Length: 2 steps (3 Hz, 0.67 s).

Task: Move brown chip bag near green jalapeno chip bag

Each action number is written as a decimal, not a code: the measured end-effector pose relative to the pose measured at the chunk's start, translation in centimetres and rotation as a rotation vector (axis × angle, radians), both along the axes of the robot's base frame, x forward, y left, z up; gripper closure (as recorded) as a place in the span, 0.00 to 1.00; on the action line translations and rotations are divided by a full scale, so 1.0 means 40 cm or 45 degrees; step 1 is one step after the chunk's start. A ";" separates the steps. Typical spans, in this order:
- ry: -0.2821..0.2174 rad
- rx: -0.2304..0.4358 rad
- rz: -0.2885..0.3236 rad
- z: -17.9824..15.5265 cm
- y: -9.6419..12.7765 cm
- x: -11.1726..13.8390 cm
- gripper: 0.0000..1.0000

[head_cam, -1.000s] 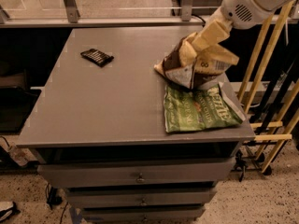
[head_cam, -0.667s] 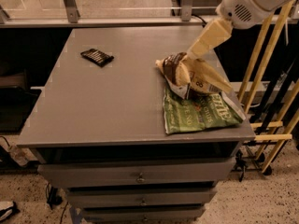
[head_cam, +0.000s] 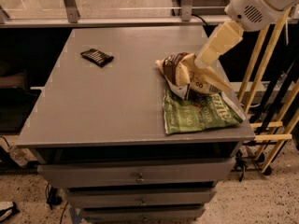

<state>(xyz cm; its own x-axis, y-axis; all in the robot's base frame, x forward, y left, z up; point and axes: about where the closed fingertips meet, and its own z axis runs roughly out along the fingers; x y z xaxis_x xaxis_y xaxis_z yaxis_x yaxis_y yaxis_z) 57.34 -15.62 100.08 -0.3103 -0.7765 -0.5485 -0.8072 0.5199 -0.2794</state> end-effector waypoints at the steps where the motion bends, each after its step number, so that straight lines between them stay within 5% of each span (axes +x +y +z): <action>1: 0.081 -0.063 0.007 -0.027 -0.052 -0.078 0.00; 2: 0.163 -0.106 0.027 -0.064 -0.084 -0.136 0.00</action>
Offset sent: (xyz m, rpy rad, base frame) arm -0.0825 -0.0523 -0.0432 -0.1235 0.2084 0.0368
